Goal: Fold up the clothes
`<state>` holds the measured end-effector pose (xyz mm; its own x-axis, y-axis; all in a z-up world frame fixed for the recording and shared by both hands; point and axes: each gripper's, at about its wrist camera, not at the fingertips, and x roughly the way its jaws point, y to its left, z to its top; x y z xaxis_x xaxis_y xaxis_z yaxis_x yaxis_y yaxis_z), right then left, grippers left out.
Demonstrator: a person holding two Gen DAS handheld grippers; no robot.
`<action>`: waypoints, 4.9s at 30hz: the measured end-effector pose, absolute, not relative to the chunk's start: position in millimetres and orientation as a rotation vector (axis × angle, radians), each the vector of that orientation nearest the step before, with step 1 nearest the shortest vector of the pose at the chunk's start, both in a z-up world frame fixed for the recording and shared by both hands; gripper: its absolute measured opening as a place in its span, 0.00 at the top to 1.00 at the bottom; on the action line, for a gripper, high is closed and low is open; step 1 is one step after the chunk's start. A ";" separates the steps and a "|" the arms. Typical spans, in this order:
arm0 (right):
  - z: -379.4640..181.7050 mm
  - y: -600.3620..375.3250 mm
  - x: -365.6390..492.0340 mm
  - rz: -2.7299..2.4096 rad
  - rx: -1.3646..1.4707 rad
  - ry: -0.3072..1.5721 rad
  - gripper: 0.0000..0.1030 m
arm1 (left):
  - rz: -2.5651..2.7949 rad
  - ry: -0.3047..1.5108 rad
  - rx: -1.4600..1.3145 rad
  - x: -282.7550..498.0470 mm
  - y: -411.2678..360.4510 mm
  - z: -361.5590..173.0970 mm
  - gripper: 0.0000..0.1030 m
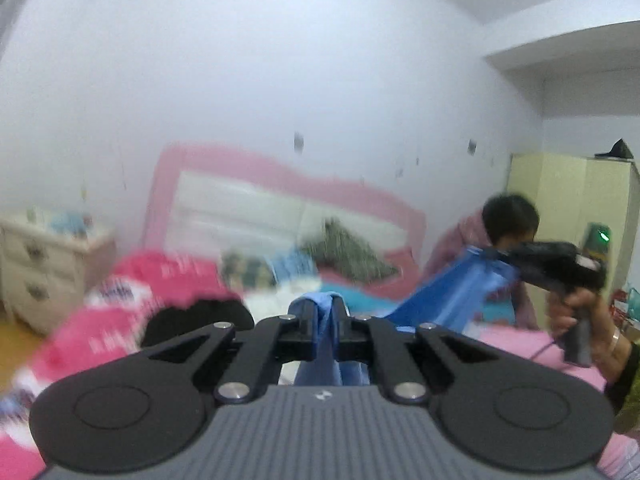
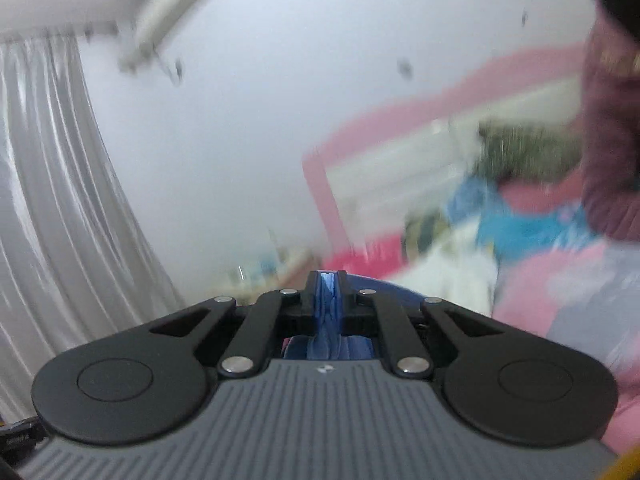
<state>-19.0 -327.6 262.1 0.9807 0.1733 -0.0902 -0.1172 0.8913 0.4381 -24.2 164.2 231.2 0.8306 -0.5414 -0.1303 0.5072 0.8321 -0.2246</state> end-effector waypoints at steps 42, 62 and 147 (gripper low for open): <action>101.8 -193.9 -107.5 0.597 -0.341 0.766 0.20 | -0.317 1.065 -0.206 -140.4 246.6 -46.6 0.46; -38.3 39.2 124.9 1.218 -0.934 1.067 0.25 | -0.379 1.032 -0.126 -127.4 247.4 -87.7 0.81; 100.3 -180.2 -66.4 1.324 0.813 0.410 0.16 | -0.431 -0.077 0.228 -207.3 99.5 350.6 0.97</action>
